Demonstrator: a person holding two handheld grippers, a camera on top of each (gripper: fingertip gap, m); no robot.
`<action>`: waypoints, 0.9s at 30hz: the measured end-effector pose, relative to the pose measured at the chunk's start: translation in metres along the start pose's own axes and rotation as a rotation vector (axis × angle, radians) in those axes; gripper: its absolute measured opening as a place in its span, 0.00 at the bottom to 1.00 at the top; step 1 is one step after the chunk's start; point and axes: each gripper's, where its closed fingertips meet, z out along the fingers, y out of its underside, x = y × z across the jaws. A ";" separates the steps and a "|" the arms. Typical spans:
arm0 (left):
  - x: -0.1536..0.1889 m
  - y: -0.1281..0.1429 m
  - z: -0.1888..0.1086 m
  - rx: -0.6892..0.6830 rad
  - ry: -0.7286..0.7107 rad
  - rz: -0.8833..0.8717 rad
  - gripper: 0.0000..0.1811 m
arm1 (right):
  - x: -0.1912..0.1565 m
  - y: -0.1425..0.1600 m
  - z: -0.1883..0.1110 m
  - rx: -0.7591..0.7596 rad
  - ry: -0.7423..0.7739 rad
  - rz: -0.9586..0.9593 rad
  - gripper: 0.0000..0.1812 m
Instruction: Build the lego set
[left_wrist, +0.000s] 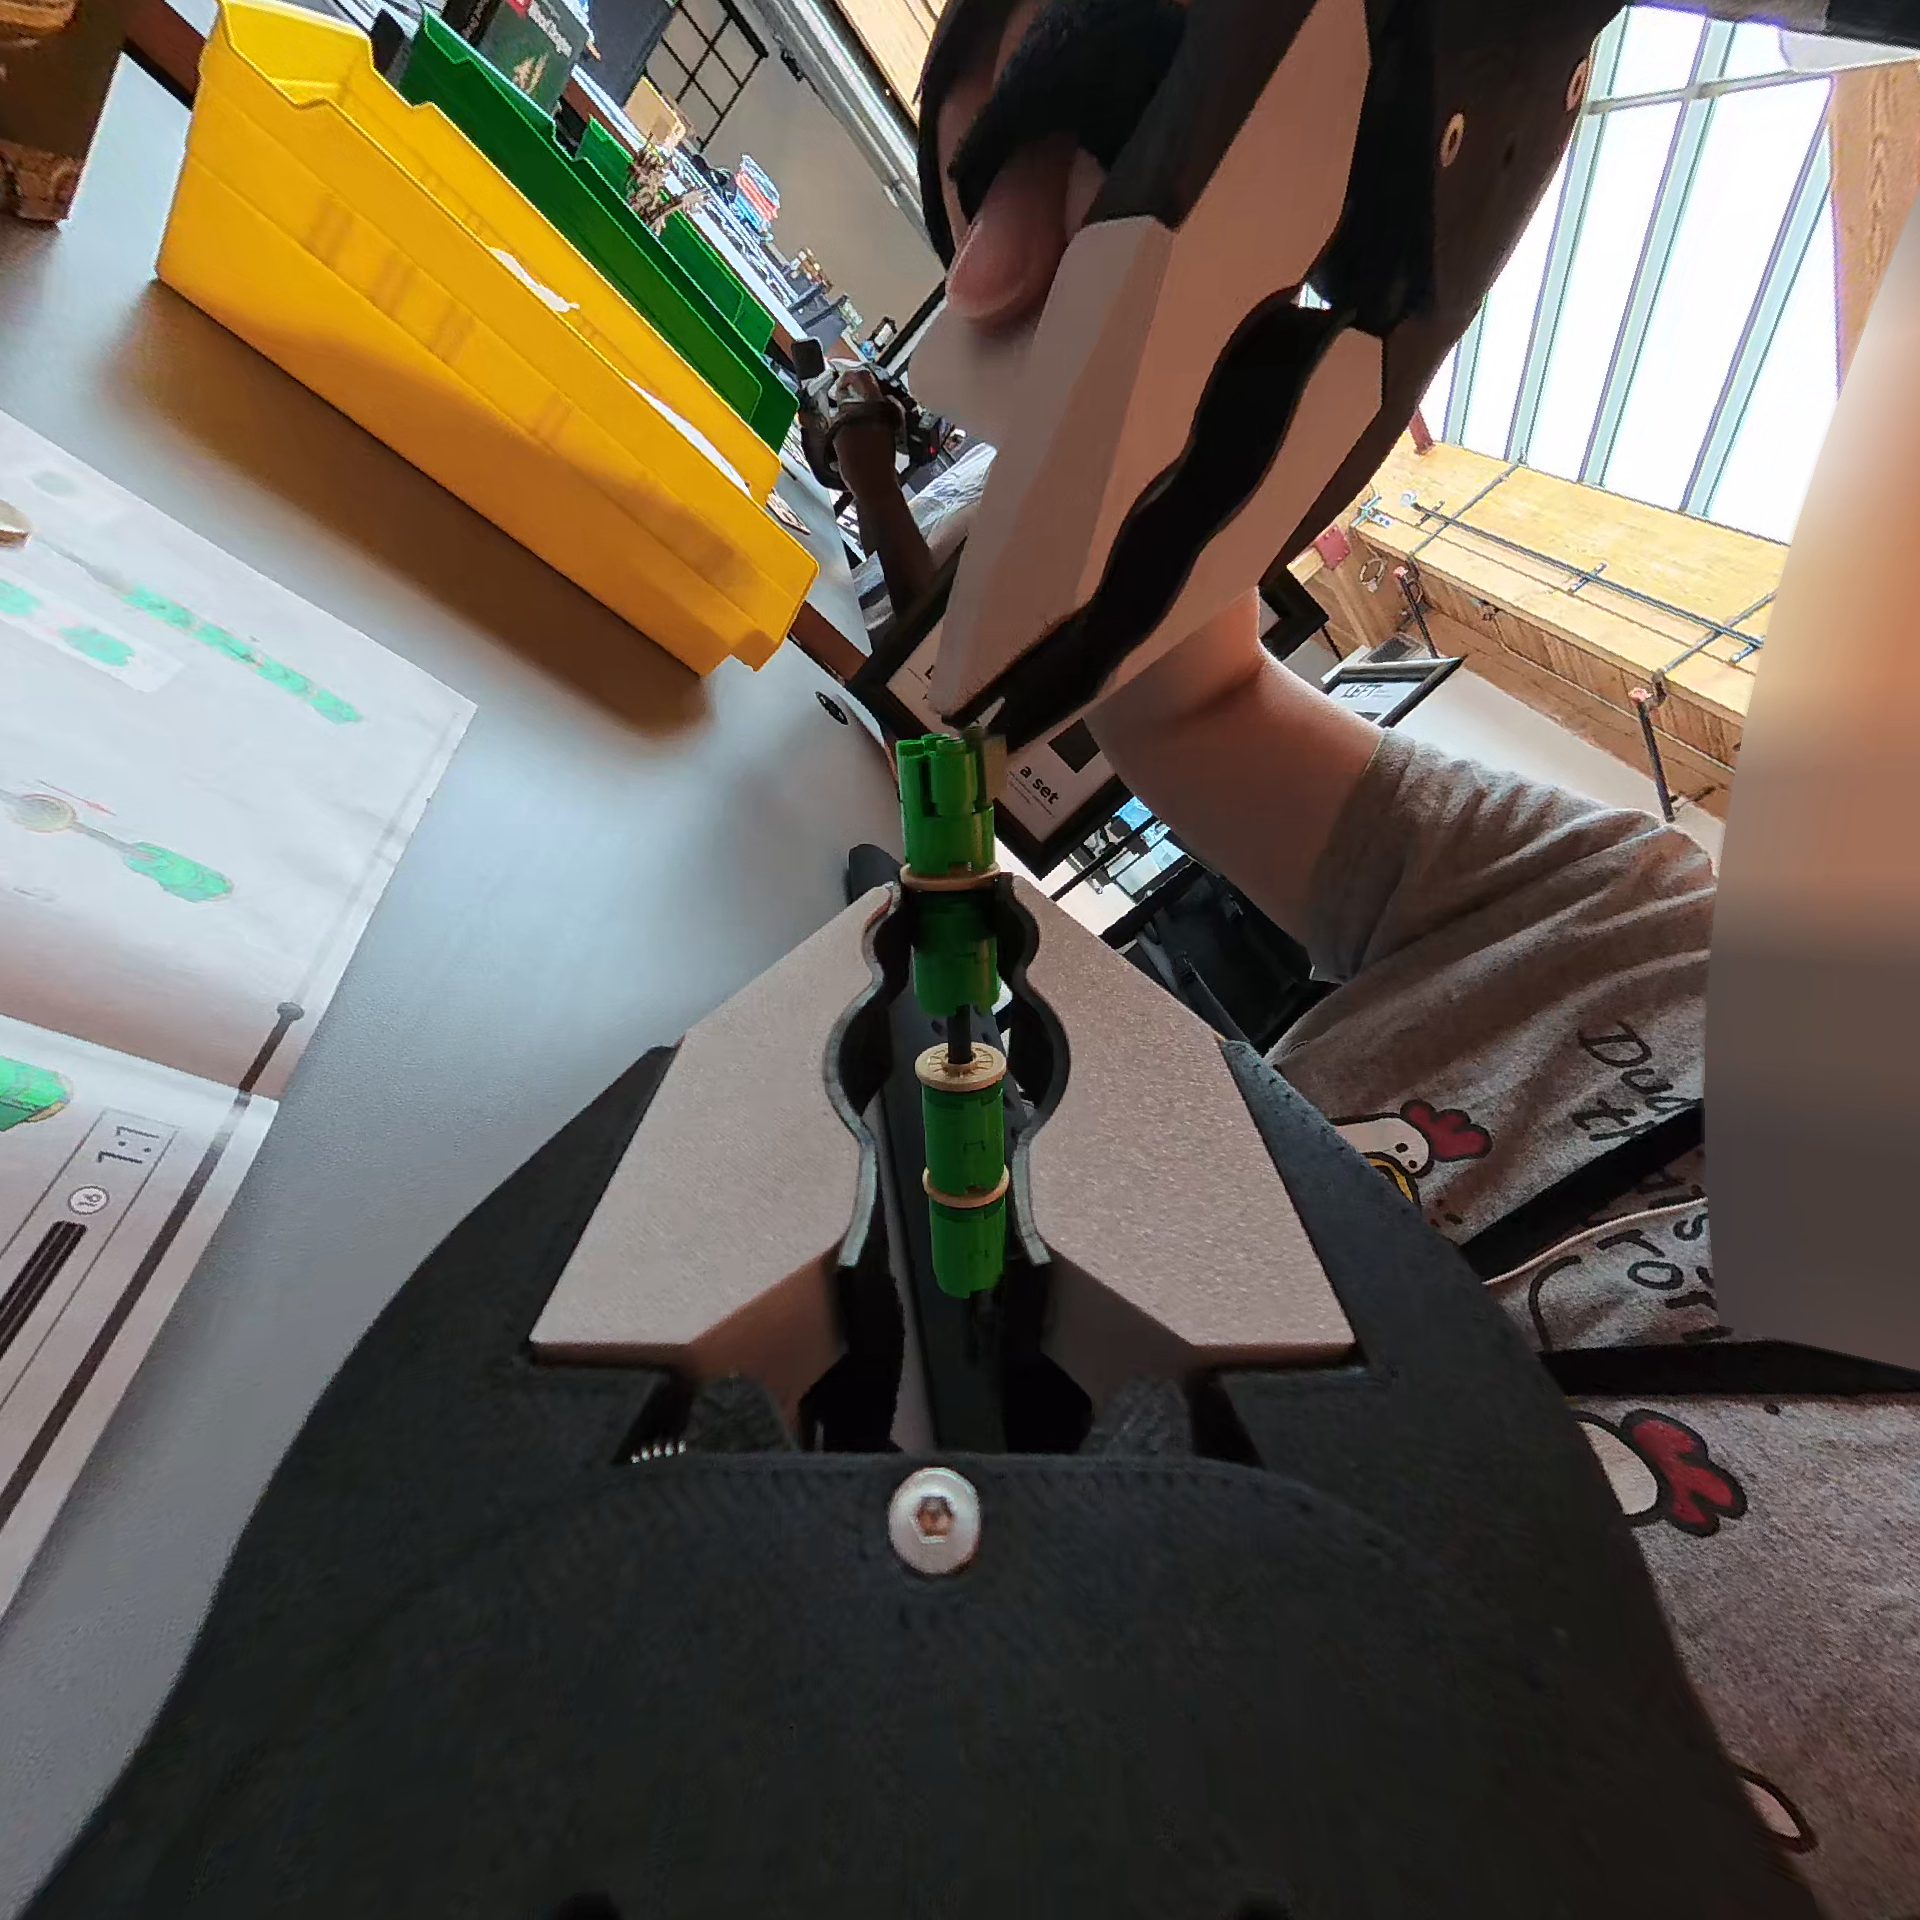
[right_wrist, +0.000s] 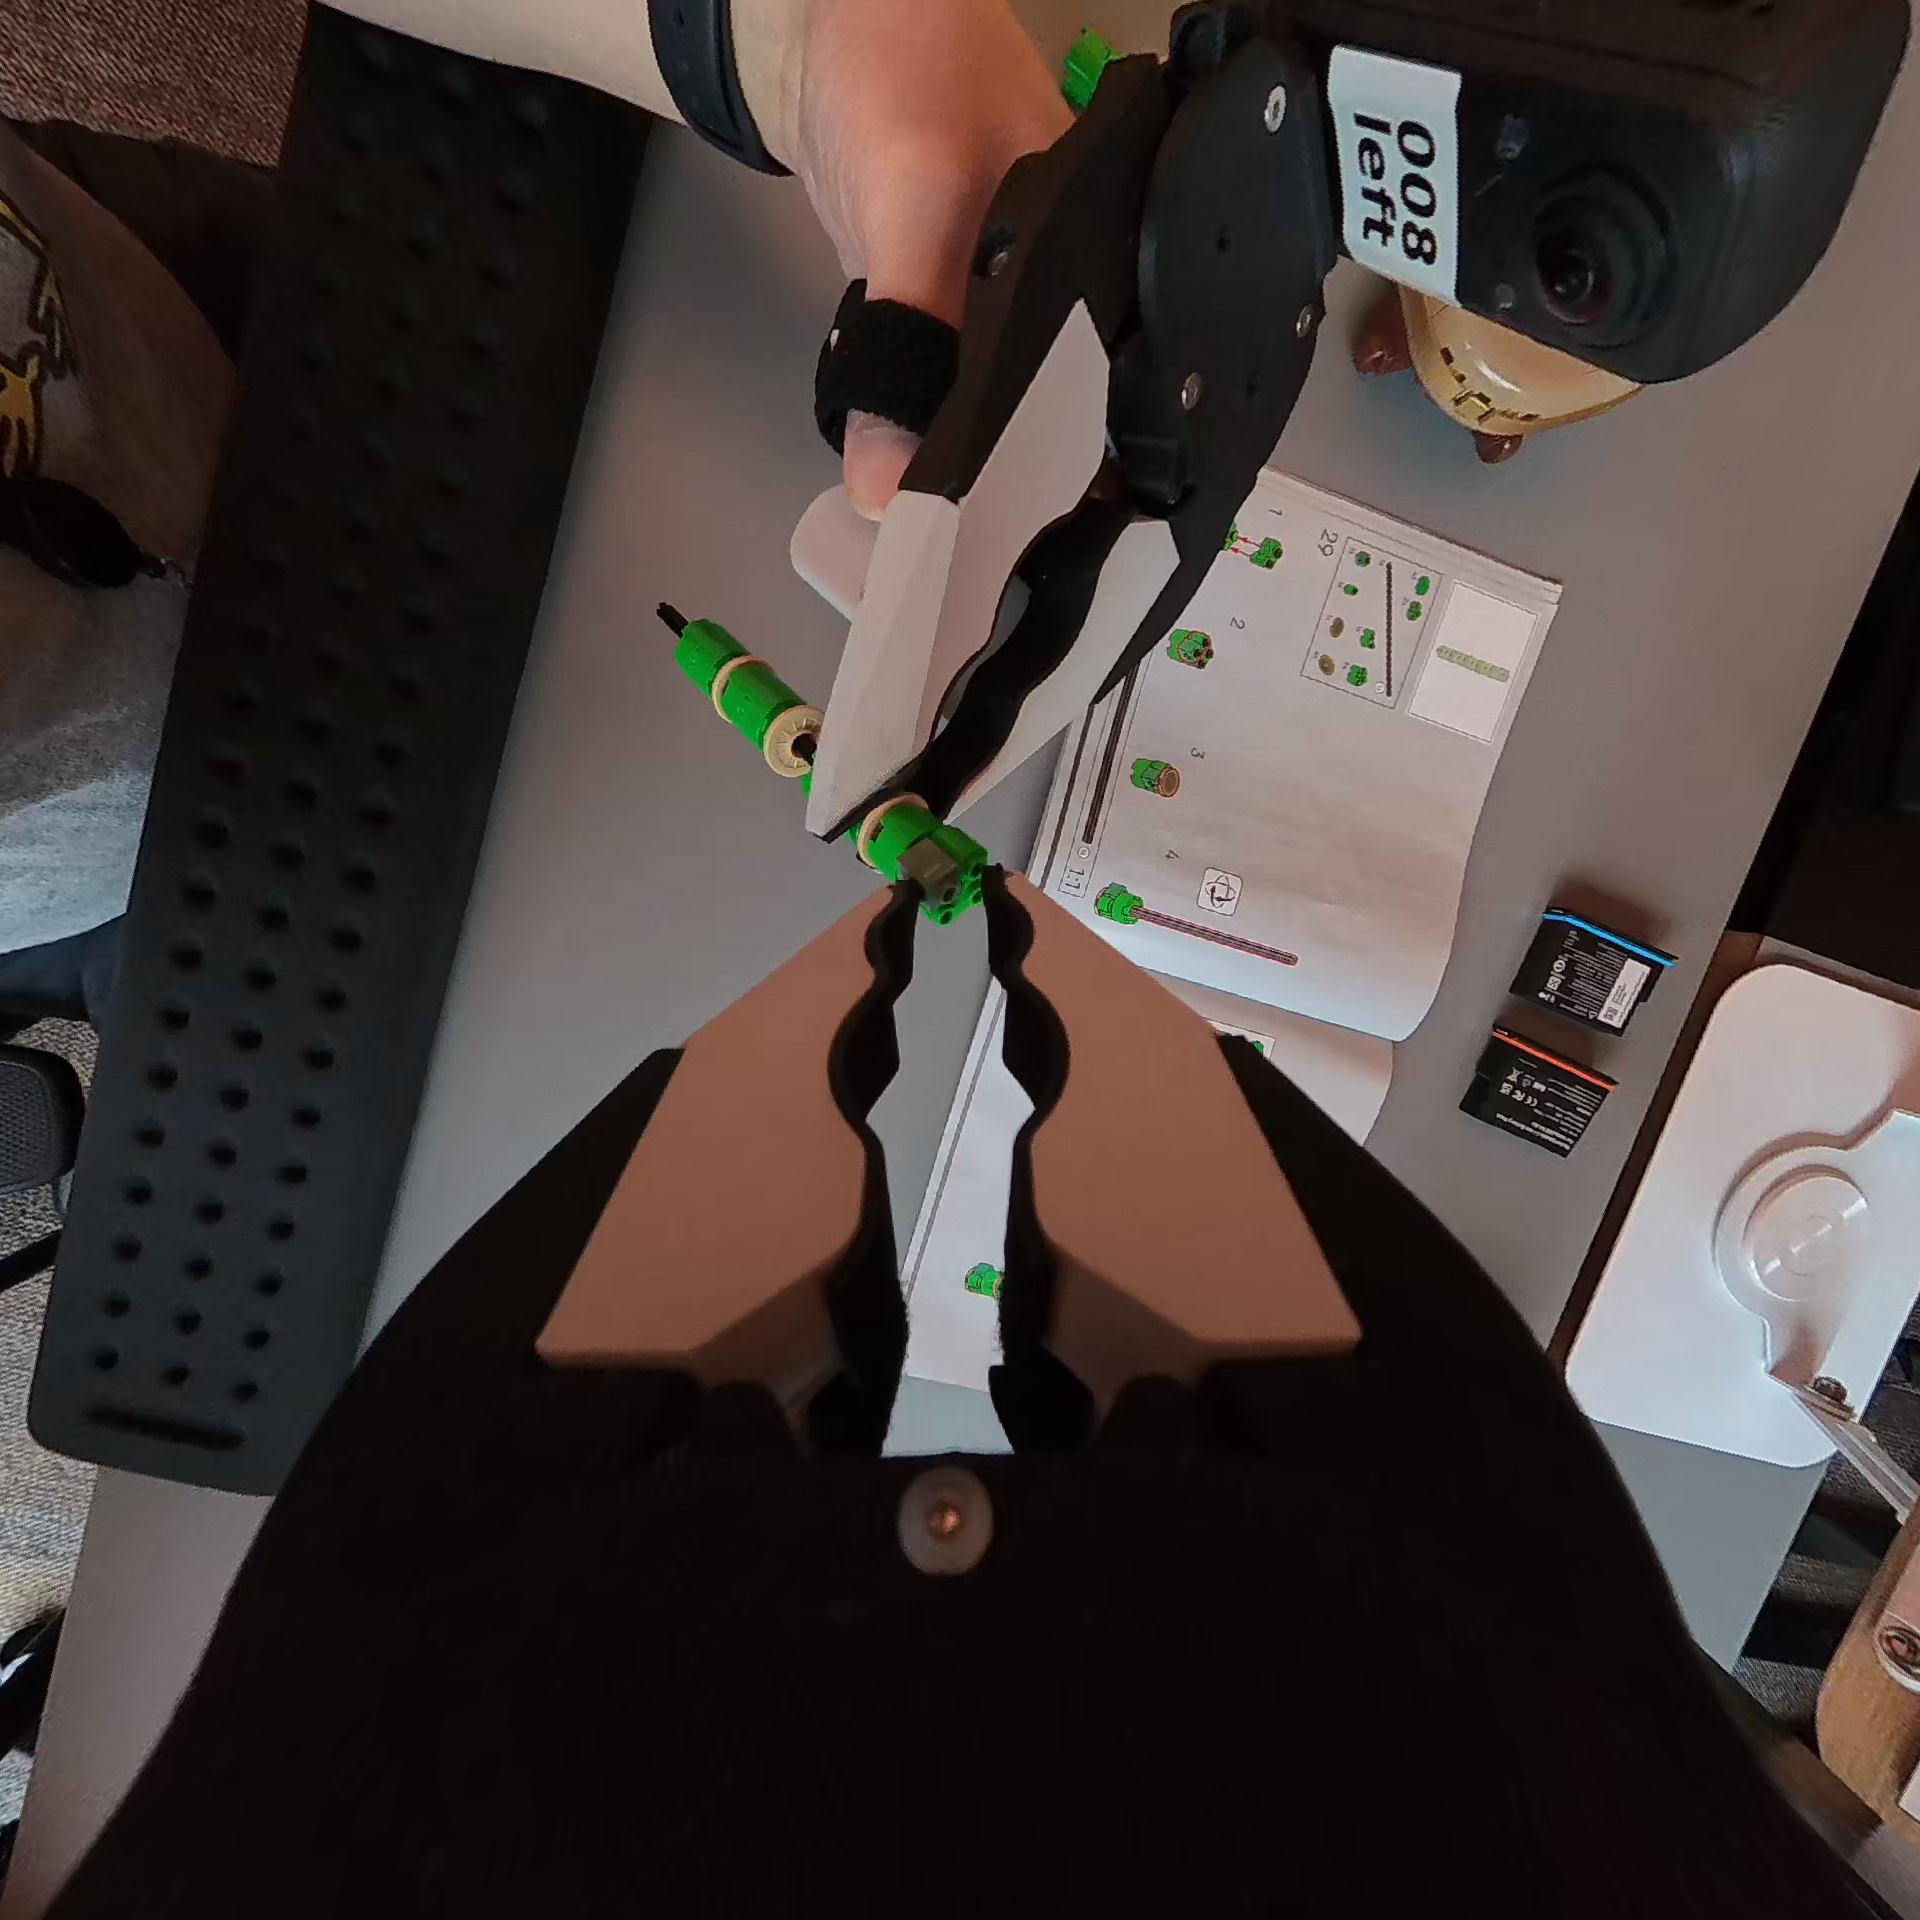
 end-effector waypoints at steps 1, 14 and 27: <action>0.000 -0.001 0.000 0.004 0.003 -0.001 0.07 | 0.001 0.000 -0.001 0.001 0.005 0.000 0.07; -0.001 -0.019 -0.012 0.128 -0.006 -0.055 0.07 | -0.003 -0.023 -0.013 0.591 0.482 0.063 0.43; -0.010 -0.005 -0.004 0.040 -0.041 -0.055 0.07 | -0.003 -0.021 0.015 0.819 0.483 0.231 0.39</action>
